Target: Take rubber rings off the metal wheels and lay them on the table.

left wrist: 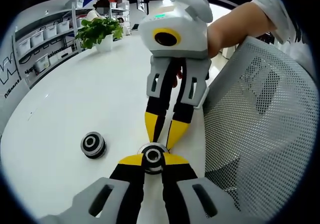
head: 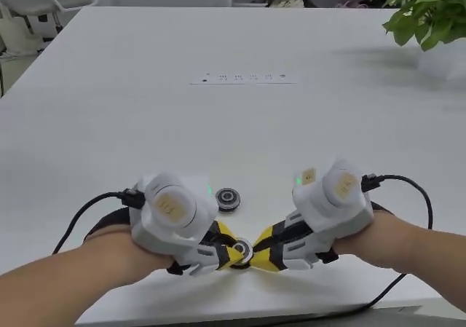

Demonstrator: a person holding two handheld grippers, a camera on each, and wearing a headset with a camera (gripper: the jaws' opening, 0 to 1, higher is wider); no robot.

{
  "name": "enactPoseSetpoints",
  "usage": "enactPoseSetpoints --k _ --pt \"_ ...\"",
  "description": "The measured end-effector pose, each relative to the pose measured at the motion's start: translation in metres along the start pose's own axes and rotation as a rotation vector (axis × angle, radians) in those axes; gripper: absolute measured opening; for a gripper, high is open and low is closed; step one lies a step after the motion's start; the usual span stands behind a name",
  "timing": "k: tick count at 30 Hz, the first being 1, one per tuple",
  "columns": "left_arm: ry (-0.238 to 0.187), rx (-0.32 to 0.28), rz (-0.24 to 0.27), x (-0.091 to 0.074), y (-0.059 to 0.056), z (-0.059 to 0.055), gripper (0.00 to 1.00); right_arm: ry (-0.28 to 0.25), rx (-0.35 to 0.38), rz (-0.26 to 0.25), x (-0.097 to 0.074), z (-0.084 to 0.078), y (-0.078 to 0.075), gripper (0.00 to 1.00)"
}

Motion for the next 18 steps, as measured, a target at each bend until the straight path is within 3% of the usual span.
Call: enactPoseSetpoints --k 6,15,18 --pt "0.000 0.004 0.002 -0.0001 0.0000 0.0001 0.08 0.038 0.031 -0.003 -0.0017 -0.0017 -0.0003 0.02" --pt "-0.002 0.004 0.012 -0.0005 -0.0003 0.0004 0.08 0.057 0.095 -0.023 -0.0044 -0.0012 -0.0022 0.00" --pt "-0.002 0.004 0.016 -0.0005 -0.0005 0.0003 0.08 0.058 0.151 -0.023 -0.0057 -0.0010 -0.0025 0.00"
Point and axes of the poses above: the centre of the closed fingertips' face, and the gripper's own axes: x roughly forward along the fingers, y roughly to its left, z roughly out of its top, the point moved 2 cm from there along -x, roughly backward along the fingers, and after that the axes turned 5 degrees about y, right-handed, at the moved point
